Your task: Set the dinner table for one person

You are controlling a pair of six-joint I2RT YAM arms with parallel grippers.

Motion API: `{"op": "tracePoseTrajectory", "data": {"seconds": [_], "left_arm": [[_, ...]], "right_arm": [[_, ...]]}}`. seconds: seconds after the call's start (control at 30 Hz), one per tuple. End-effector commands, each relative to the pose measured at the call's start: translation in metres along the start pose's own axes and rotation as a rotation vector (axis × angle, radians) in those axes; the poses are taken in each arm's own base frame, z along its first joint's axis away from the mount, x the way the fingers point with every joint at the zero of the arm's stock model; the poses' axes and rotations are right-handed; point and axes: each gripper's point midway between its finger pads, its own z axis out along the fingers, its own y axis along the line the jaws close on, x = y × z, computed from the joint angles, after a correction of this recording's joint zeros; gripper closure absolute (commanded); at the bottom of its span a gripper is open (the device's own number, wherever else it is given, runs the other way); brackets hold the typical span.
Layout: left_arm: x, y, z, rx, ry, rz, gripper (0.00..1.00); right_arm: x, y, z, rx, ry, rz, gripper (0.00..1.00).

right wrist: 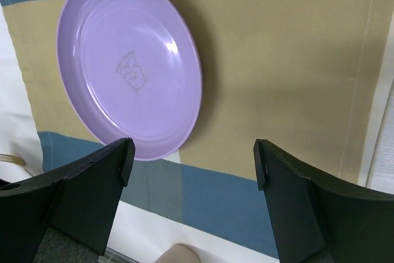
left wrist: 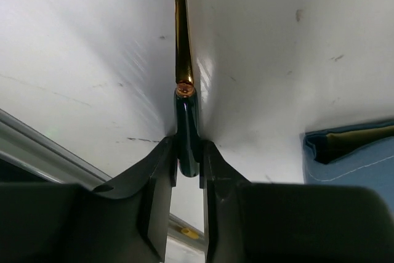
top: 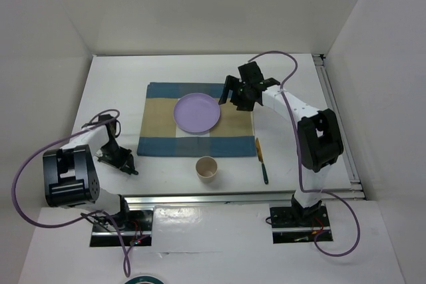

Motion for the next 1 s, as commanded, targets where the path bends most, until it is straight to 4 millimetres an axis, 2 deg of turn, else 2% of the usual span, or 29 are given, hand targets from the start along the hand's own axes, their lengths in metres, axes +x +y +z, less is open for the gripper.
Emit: {"op": "tracePoseTrajectory", "data": {"seconds": [0.0,0.07,0.1,0.17,0.2,0.23,0.27,0.3,0.33,0.37,0.4,0.43,0.47,0.5,0.53,0.57,0.6,0.67,0.77,0.9,0.97], "left_arm": [[-0.022,0.008,-0.013,-0.015,-0.127,-0.003,1.0],[-0.04,0.001,-0.034,0.03,-0.232,0.028,1.0],[-0.049,-0.009,-0.047,0.078,-0.27,0.053,1.0],[-0.045,-0.041,-0.069,0.194,-0.327,0.285,1.0],[-0.052,-0.065,-0.094,0.262,-0.401,0.359,1.0],[-0.05,-0.072,-0.095,0.223,-0.41,0.455,1.0],[-0.038,-0.081,-0.099,0.193,-0.418,0.54,1.0],[-0.043,-0.089,-0.116,0.152,-0.458,0.582,1.0],[-0.041,-0.096,-0.108,0.09,-0.444,0.643,1.0],[-0.031,-0.106,-0.109,0.076,-0.449,0.71,1.0],[-0.031,-0.12,-0.119,0.084,-0.475,0.74,1.0],[-0.029,-0.127,-0.12,0.069,-0.48,0.781,1.0],[-0.023,-0.138,-0.109,0.043,-0.461,0.828,1.0],[-0.022,-0.151,-0.113,0.054,-0.471,0.852,1.0],[-0.022,-0.157,-0.108,0.05,-0.456,0.867,1.0],[-0.017,-0.161,-0.093,0.014,-0.415,0.913,1.0],[-0.011,-0.174,-0.093,0.033,-0.408,0.946,1.0],[-0.008,-0.18,-0.084,0.002,-0.395,0.966,1.0],[-0.002,-0.189,-0.065,-0.02,-0.35,1.007,1.0],[0.007,-0.194,-0.052,-0.033,-0.327,1.046,1.0],[0.01,-0.193,-0.044,-0.051,-0.314,1.059,1.0]], "right_arm": [[-0.008,-0.002,-0.017,-0.001,-0.034,-0.035,0.09],[-0.004,-0.007,-0.016,0.019,-0.025,-0.042,0.09],[0.001,-0.01,-0.018,0.026,-0.015,-0.041,0.09],[0.0,-0.016,-0.025,0.036,-0.027,-0.034,0.09],[0.006,-0.021,-0.023,0.045,-0.015,-0.042,0.09],[0.002,-0.023,-0.028,0.047,-0.022,-0.035,0.09],[0.007,-0.026,-0.027,0.053,-0.012,-0.034,0.09],[0.007,-0.036,-0.034,0.088,-0.018,-0.026,0.09],[0.008,-0.038,-0.037,0.096,-0.025,-0.026,0.09],[0.006,-0.043,-0.046,0.111,-0.038,-0.018,0.09],[0.013,-0.052,-0.048,0.127,-0.024,-0.009,0.09],[0.016,-0.057,-0.052,0.146,-0.025,-0.009,0.09],[0.009,-0.064,-0.064,0.147,-0.055,0.011,0.09],[0.017,-0.077,-0.067,0.178,-0.044,0.021,0.09],[0.02,-0.085,-0.072,0.202,-0.045,0.03,0.09],[0.015,-0.088,-0.084,0.197,-0.076,0.044,0.09],[0.023,-0.1,-0.087,0.227,-0.065,0.065,0.09],[0.025,-0.111,-0.102,0.246,-0.088,0.099,0.09],[0.031,-0.126,-0.112,0.265,-0.101,0.138,0.09],[0.062,-0.145,-0.117,0.312,-0.024,0.19,0.09],[0.079,-0.142,-0.115,0.276,0.024,0.207,0.09]]}}
